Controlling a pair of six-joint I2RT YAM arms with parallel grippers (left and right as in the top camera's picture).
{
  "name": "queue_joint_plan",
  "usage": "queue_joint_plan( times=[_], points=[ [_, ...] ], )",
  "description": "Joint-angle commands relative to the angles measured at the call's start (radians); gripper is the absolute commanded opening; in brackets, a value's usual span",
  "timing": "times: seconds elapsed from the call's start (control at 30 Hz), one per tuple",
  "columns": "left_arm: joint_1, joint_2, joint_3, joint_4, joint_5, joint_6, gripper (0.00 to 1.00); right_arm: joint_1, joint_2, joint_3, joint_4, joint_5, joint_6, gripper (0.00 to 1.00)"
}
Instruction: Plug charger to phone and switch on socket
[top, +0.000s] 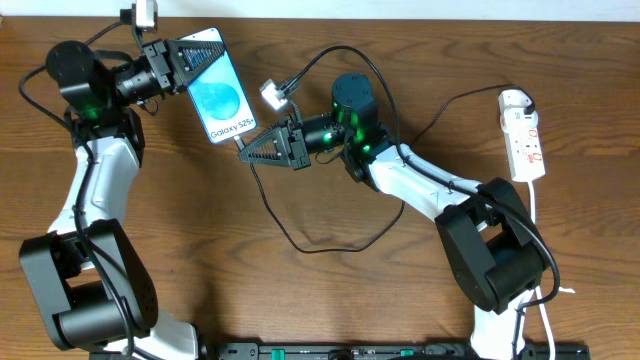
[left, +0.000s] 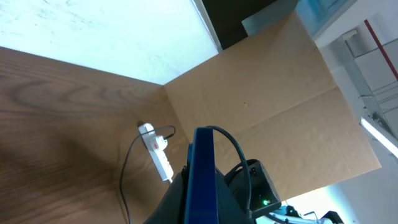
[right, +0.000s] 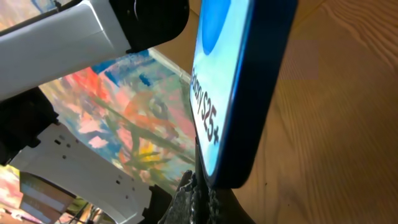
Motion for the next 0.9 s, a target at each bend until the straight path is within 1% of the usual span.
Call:
queue_joint_plan(
  times=[0.0,0.3,0.87],
  points=[
    [-0.016,-0.022,0.01,-0.001,0.1,0.01,0.08,-0.014,0.012,0.013,0.017,0.153,0.023,0.01],
    [-0.016,-0.022,0.01,-0.001,0.093,0.01,0.07,-0.005,0.012,0.013,0.018,0.207,0.03,0.01],
    [-0.016,-0.022,0.01,-0.002,0.134,0.01,0.07,-0.007,0.012,0.013,0.018,0.22,0.029,0.01]
  ],
)
